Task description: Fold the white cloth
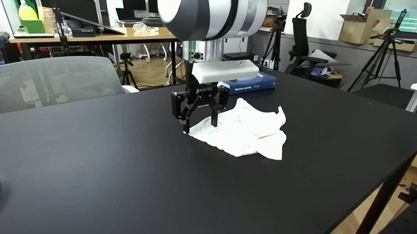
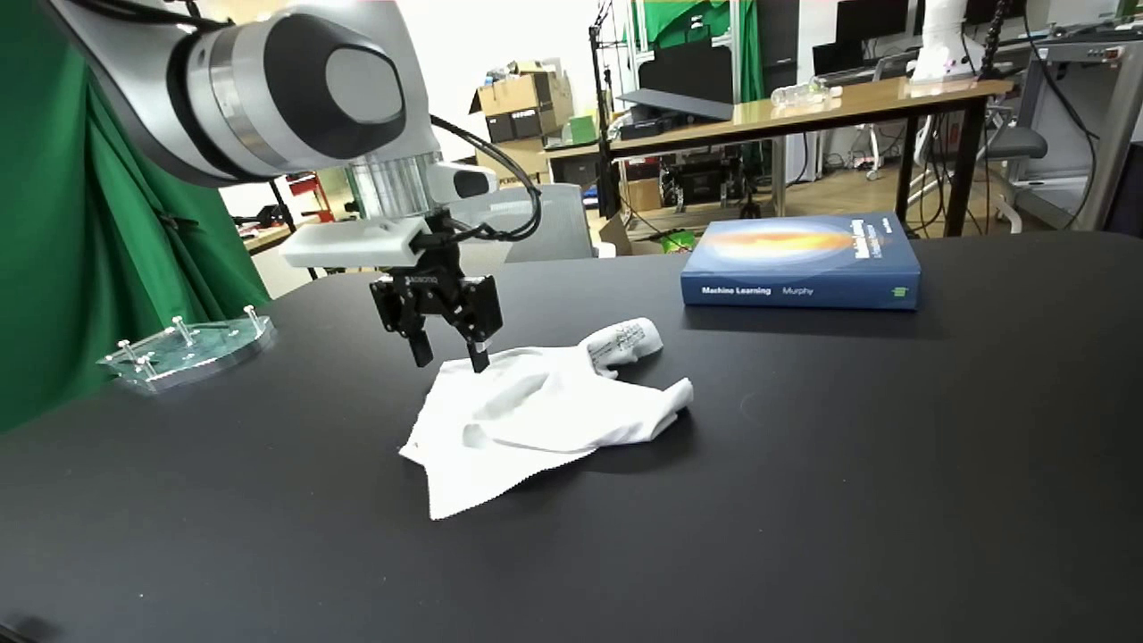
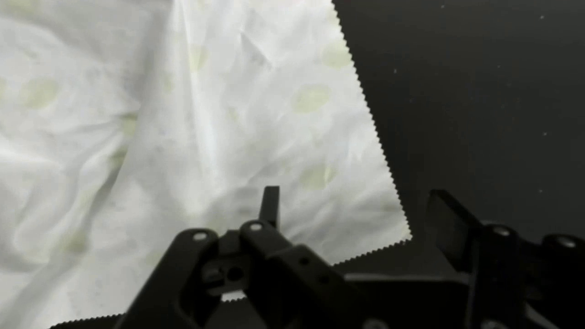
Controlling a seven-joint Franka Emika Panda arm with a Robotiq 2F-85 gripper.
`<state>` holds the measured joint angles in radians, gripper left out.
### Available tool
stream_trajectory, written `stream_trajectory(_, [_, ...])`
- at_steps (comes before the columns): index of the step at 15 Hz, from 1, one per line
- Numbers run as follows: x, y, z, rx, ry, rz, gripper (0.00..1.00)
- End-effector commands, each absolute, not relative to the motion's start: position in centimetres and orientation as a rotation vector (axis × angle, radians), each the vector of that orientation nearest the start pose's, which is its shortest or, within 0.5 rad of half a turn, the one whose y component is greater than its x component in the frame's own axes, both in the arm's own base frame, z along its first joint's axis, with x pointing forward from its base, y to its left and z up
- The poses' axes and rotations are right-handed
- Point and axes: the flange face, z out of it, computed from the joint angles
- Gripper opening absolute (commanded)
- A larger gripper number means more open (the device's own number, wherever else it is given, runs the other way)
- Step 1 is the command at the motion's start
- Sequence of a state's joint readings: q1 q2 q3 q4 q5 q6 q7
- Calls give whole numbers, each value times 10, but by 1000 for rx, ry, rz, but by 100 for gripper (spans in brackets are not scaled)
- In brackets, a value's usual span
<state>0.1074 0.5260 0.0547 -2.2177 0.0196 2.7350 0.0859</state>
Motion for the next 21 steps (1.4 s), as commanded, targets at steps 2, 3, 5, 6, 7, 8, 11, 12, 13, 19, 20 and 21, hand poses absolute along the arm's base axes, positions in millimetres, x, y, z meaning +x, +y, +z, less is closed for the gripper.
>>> stream_trajectory(2, [543,92,130,-3101,-59,34,45])
stream_trajectory(3, [543,91,128,-3102,-57,38,37])
stream_trajectory(5, [544,89,128,-3102,-53,36,25])
stream_trajectory(6, [545,89,129,-3101,-51,33,17])
stream_trajectory(7, [545,88,130,-3101,-50,29,11])
stream_trajectory(8, [546,88,132,-3100,-48,24,5])
stream_trajectory(11, [546,89,138,-3102,-58,14,0])
stream_trajectory(12, [546,89,139,-3103,-63,14,0])
stream_trajectory(13, [546,89,139,-3104,-64,14,0])
stream_trajectory(19, [544,90,135,-3111,-74,84,47])
stream_trajectory(20, [545,92,135,-3114,-81,89,53])
stream_trajectory(21, [545,94,135,-3117,-91,97,59])
